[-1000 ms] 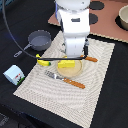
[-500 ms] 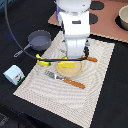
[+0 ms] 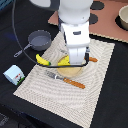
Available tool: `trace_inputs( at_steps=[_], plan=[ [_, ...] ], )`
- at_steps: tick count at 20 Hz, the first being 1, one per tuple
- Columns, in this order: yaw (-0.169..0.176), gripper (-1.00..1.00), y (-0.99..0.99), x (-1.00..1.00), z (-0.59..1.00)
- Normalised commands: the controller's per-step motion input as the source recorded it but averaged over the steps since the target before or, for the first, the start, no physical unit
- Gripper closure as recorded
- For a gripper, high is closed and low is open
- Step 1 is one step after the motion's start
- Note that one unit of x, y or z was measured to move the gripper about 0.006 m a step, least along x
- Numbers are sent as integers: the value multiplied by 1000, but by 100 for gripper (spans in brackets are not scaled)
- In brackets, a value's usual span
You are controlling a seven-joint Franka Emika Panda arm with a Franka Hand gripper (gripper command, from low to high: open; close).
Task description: Interact with the objects in diverse but meaningful ways.
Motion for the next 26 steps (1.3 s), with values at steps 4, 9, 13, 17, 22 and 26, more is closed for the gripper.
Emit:
trace_inputs(
  at_steps=[4,9,13,17,22,26],
  plan=[
    [0,-100,76,0,-381],
    [5,-100,94,-17,-353],
    [6,-100,131,-9,-269],
    [0,-100,236,-52,-12],
    [0,-100,230,-51,-37],
    [0,-100,199,0,-24]
  ],
)
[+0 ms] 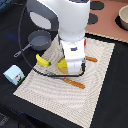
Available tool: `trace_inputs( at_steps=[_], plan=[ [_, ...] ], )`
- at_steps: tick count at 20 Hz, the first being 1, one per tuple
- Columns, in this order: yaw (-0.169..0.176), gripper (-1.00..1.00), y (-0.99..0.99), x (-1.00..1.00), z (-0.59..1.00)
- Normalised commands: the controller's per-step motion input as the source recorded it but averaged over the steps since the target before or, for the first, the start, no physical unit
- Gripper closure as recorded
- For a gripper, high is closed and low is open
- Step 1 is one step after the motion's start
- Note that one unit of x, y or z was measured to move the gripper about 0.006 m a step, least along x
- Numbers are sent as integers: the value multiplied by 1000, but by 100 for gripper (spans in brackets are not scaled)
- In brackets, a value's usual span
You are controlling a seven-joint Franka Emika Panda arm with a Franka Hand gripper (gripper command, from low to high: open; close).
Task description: Interact with the objects in diverse but meaningful ways.
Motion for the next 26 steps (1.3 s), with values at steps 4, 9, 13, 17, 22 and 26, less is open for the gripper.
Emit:
trace_inputs(
  at_steps=[4,9,13,17,22,26],
  plan=[
    [0,100,184,0,-38],
    [0,100,178,0,-26],
    [0,100,136,0,-70],
    [0,100,102,0,-101],
    [0,100,126,-51,355],
    [-4,100,191,-73,777]
  ],
)
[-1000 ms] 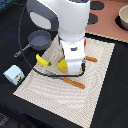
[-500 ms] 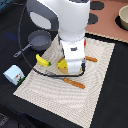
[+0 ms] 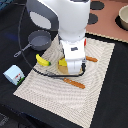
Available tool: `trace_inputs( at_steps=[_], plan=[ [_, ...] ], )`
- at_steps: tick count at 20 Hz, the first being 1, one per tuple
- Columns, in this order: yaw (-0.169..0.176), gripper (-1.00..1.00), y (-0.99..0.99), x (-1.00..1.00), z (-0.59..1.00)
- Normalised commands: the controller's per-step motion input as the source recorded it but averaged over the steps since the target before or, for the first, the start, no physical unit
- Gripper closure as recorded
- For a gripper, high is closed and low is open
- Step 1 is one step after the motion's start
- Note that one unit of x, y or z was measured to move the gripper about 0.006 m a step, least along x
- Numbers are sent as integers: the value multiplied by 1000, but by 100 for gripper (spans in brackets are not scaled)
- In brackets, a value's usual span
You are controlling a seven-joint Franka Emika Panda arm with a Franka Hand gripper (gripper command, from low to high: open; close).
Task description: Interact with the objects in diverse but meaningful ways.
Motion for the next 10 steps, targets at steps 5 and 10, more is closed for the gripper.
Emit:
trace_inputs(
  at_steps=[5,10],
  plan=[
    [-19,100,246,-116,935],
    [8,100,418,-719,300]
  ],
)
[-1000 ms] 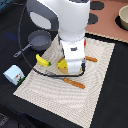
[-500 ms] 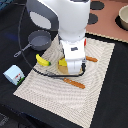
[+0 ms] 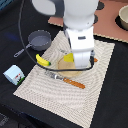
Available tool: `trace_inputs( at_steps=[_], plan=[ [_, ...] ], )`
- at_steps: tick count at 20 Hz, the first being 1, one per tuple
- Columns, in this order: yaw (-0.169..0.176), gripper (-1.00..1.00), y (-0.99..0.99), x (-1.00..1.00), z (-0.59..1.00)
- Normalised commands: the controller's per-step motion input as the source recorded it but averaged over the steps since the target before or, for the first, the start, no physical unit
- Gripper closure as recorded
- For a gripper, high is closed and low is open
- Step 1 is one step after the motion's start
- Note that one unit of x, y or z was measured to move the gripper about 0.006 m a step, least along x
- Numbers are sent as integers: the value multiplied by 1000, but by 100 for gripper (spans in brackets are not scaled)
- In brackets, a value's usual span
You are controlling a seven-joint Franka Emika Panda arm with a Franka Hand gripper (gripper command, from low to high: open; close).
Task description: Interact with the objects in diverse but meaningful ways.
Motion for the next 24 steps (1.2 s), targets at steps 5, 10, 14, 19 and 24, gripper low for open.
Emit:
trace_inputs(
  at_steps=[5,10,14,19,24],
  plan=[
    [2,100,383,-1000,-35],
    [0,100,319,-1000,43],
    [0,100,178,-1000,91],
    [-15,100,116,-1000,65],
    [-32,100,82,-1000,-18]
  ],
)
